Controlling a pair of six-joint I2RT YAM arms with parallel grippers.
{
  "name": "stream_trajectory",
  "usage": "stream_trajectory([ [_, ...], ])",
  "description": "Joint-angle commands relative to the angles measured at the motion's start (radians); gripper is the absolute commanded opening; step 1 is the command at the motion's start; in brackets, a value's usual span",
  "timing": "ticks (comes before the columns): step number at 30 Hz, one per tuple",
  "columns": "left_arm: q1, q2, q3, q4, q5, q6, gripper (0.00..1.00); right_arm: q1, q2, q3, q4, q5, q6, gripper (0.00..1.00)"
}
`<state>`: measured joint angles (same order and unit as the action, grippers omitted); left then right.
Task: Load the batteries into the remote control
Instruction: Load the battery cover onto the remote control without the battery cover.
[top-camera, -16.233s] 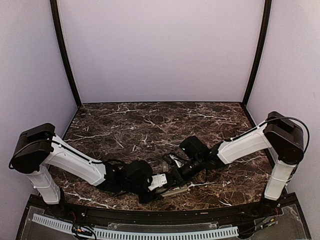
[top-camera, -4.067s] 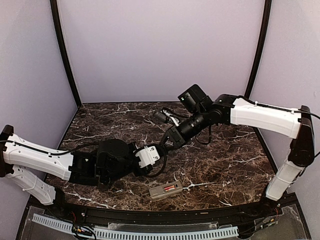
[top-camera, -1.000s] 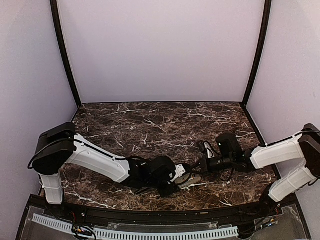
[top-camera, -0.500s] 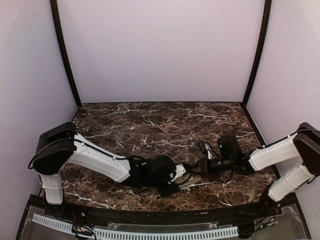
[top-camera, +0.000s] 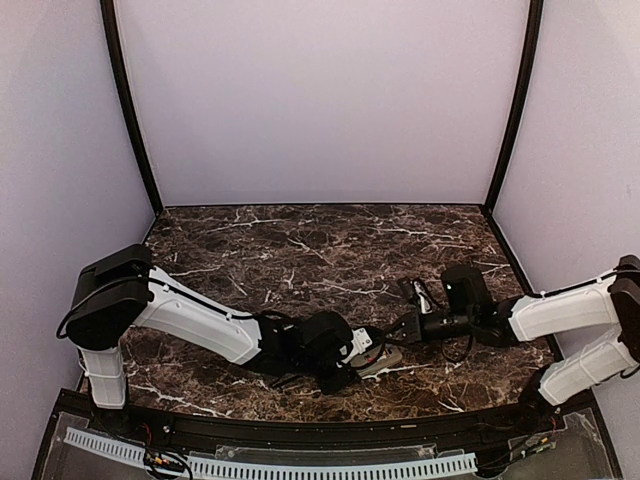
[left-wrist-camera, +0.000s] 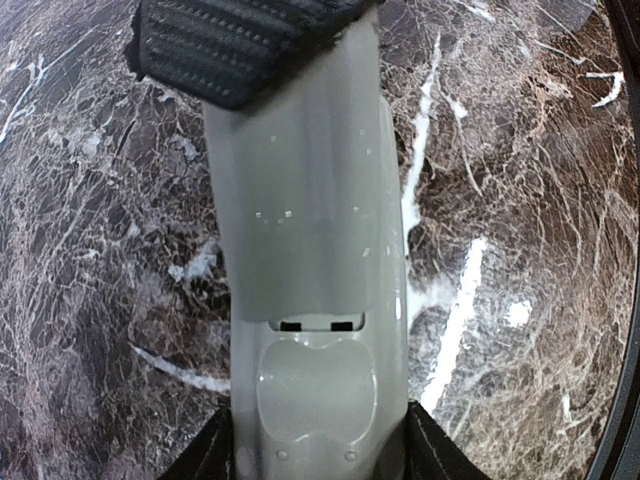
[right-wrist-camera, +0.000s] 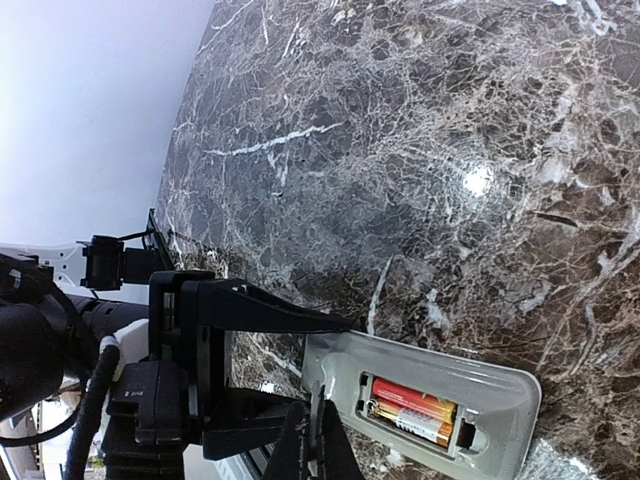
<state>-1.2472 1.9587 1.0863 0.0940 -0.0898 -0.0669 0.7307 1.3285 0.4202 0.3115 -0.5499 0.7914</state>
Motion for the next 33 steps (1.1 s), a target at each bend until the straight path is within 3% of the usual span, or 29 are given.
stream_trajectory([
  [1, 0.011, 0.045, -0.002, -0.086, 0.004, -0.004, 0.32, 0.000, 0.026, -0.012, 0.035, -0.006, 0.034, 0.00],
  [8, 0.011, 0.045, -0.002, -0.088, 0.005, -0.005, 0.32, 0.003, 0.152, 0.010, 0.104, -0.037, 0.031, 0.00],
  [21, 0.011, 0.045, -0.001, -0.089, 0.007, -0.005, 0.32, -0.001, 0.080, 0.006, -0.023, 0.060, -0.023, 0.00],
  [33, 0.011, 0.046, 0.003, -0.089, 0.009, -0.005, 0.32, 0.002, 0.163, -0.021, 0.092, 0.039, 0.027, 0.00],
])
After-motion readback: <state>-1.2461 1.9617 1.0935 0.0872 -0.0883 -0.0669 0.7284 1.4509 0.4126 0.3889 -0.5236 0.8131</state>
